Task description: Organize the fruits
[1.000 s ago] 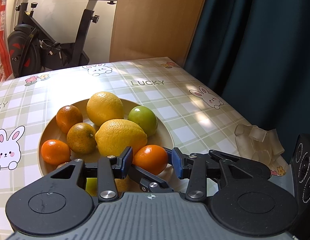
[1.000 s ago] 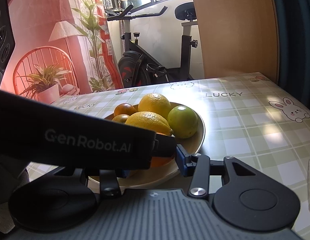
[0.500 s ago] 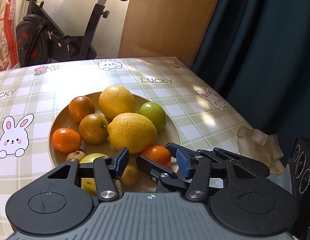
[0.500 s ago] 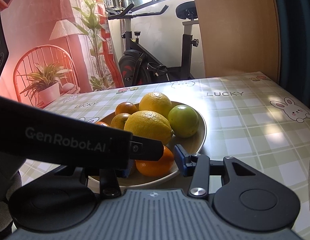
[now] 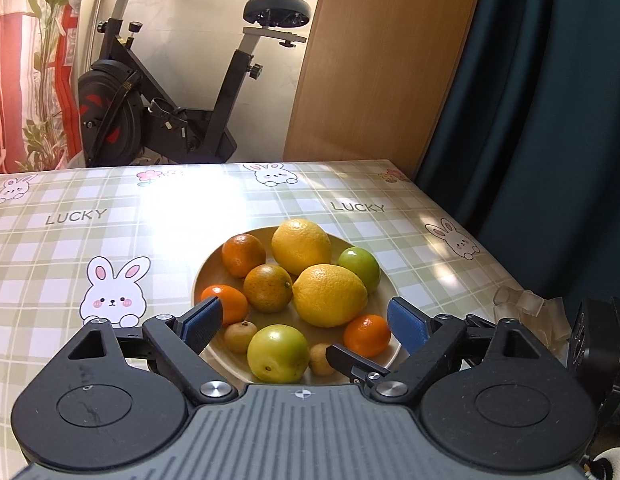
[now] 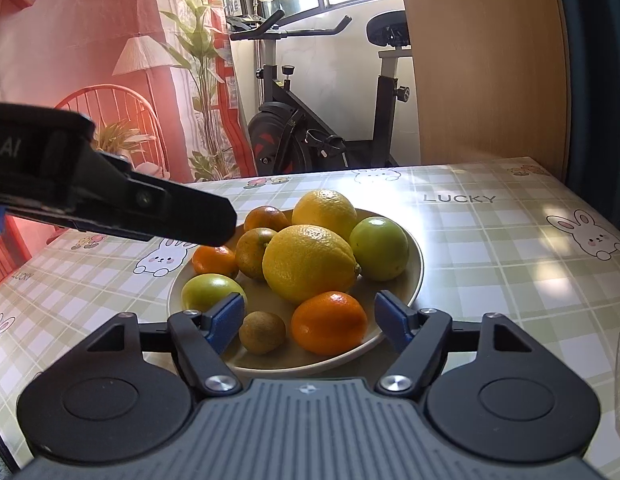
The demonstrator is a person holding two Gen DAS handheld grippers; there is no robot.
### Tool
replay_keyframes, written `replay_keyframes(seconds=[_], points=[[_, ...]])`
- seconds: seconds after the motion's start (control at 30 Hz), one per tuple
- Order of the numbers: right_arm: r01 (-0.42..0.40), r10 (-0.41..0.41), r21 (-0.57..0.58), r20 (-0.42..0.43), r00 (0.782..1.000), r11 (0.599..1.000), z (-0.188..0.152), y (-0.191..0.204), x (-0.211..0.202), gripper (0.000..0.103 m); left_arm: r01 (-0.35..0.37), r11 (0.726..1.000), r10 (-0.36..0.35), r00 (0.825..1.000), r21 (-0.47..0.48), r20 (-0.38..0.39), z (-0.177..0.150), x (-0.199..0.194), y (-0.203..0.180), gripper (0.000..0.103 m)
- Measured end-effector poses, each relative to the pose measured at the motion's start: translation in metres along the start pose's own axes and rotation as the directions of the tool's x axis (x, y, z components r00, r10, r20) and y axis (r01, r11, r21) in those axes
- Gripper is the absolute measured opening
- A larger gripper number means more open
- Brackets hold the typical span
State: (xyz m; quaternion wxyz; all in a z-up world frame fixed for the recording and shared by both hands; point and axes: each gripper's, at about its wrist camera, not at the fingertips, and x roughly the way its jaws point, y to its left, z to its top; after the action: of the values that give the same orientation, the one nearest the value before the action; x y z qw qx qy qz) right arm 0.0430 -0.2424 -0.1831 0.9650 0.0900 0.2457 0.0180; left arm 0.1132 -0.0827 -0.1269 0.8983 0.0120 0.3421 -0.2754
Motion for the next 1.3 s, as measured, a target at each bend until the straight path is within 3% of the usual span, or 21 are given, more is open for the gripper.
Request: replay_keyframes(seconds=[0.17,0.27,0.43,0.53,0.63,0.77,0.93,1.3], points=[[0.007,-0.007,0.000,-0.013,1.000,1.000,0.002,0.004,0.000,0.080,-0.087,0.996,0.087,0.996,-0.001,0.022,0.000,-0.018,0.009,0.091],[0.015,-0.015,0.023,-0.021,1.000,1.000,0.007,0.004,-0.006,0.089,-0.097,0.995,0.097,0.994,-0.016,0.047,0.003,-0.033,0.016,0.091],[0.037,-0.037,-0.008,0.010,0.999,0.999,0.026,0.015,-0.024,0.094,-0.134,0.991,0.136,0.986,-0.025,0.099,0.010,-0.061,0.019,0.091],[0.023,-0.023,-0.005,0.043,0.999,1.000,0.041,0.021,-0.041,0.103,-0.180,0.984,0.180,0.971,-0.015,0.155,0.016,-0.082,0.015,0.091],[0.017,-0.017,0.011,0.071,0.997,1.000,0.057,0.027,-0.061,0.103,-0.183,0.983,0.185,0.958,-0.029,0.220,0.020,-0.109,0.013,0.093],[0.076,-0.077,0.017,0.084,0.993,0.997,0.076,0.041,-0.086,0.103,-0.197,0.980,0.200,0.940,-0.042,0.275,0.024,-0.138,0.011,0.094],[0.149,-0.146,-0.052,0.072,0.987,0.987,0.092,0.064,-0.112,0.103,-0.276,0.960,0.274,0.909,-0.040,0.313,0.027,-0.166,0.003,0.094],[0.154,-0.148,-0.041,0.121,0.981,0.987,0.107,0.092,-0.156,0.103,-0.323,0.944,0.323,0.873,-0.064,0.366,0.030,-0.209,-0.009,0.095]])
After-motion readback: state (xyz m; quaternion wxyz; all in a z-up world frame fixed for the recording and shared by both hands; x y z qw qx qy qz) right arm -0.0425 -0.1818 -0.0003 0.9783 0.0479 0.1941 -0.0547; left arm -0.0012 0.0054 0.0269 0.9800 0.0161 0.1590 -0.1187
